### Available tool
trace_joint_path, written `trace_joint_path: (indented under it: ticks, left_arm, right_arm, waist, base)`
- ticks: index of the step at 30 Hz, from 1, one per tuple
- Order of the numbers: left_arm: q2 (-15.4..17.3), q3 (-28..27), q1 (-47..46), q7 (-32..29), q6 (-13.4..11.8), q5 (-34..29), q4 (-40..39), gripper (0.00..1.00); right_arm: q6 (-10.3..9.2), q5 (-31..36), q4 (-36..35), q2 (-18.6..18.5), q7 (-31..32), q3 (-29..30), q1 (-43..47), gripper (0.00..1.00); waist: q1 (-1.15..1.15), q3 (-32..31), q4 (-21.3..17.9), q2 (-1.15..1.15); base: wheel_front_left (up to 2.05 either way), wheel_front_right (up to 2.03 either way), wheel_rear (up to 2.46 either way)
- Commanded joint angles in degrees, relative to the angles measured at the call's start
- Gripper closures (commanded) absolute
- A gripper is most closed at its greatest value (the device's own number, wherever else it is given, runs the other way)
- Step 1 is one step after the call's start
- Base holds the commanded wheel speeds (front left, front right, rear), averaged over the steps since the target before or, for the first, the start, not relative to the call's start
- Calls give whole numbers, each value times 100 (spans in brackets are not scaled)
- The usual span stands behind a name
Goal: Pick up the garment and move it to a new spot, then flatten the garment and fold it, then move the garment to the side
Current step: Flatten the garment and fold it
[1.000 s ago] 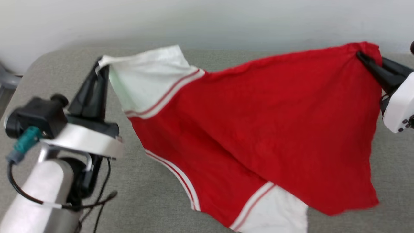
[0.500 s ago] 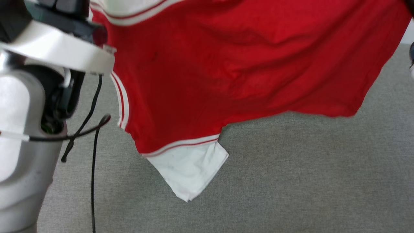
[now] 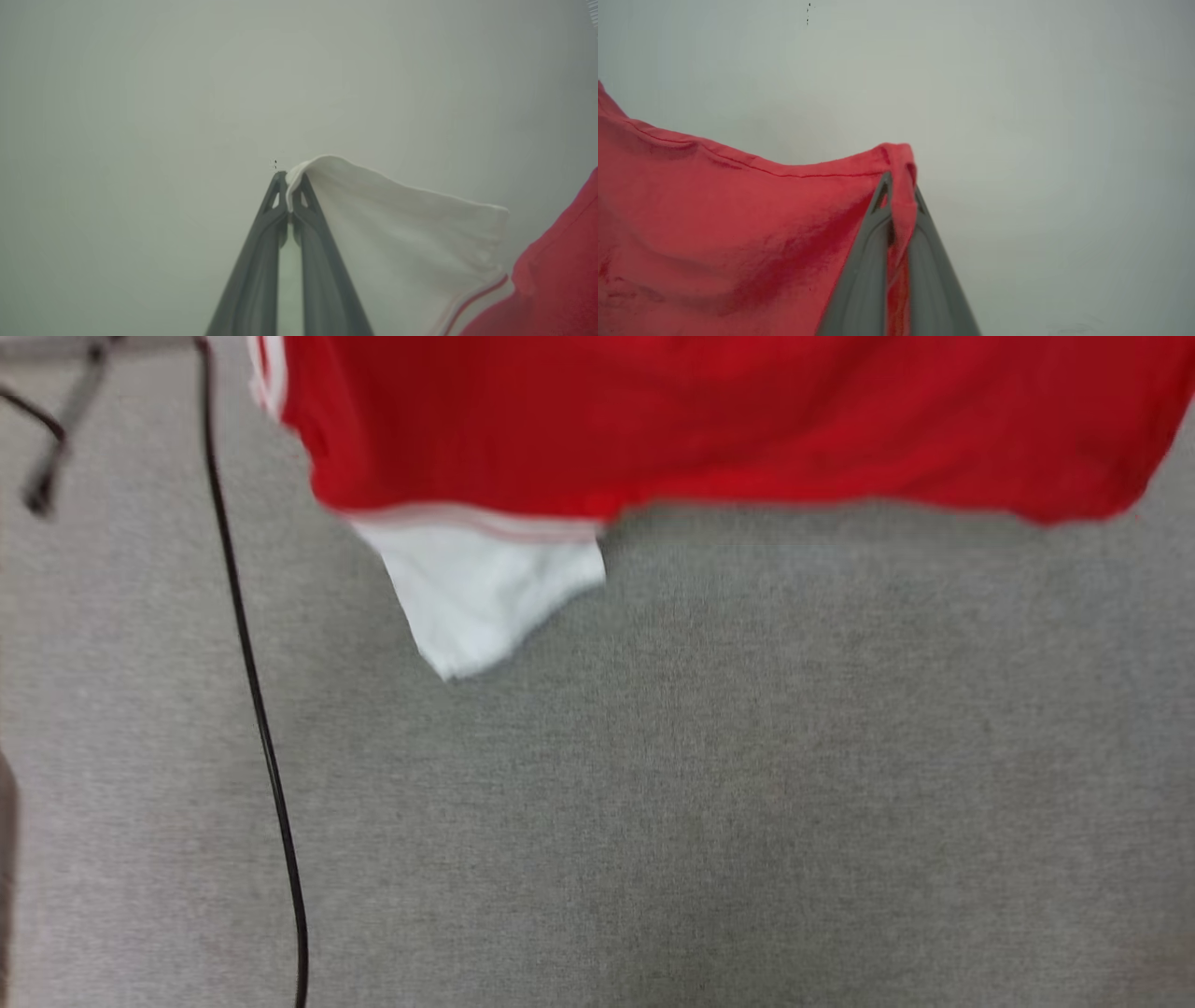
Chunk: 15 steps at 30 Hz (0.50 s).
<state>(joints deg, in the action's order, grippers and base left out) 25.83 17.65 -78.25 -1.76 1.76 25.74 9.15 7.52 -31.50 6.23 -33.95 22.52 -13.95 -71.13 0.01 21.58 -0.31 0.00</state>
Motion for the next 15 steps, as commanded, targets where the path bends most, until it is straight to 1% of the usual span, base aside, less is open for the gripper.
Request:
trace_joint_path:
  ticks: [1, 9, 15]
  left_arm:
    - [-14, -22, -244, 41, 34, -69, 119, 100]
    - [-46, 122, -2079, 260, 319, -324, 1355, 100]
    - [-105, 227, -2858, 483, 409, -402, 2058, 100]
  right_arm:
    - [-6, 77, 97, 34, -42, -49, -226, 100]
    - [-6, 378, 1255, 310, -417, -370, -1905, 100]
    - [-7, 556, 2175, 454, -861, -663, -2846, 100]
  waist:
    - [-1, 355, -57, 0]
    - [-1, 845, -150, 0]
    - [-1, 1049, -212, 0]
  base:
    - [0, 0, 0]
    - [0, 0, 0]
    - [0, 0, 0]
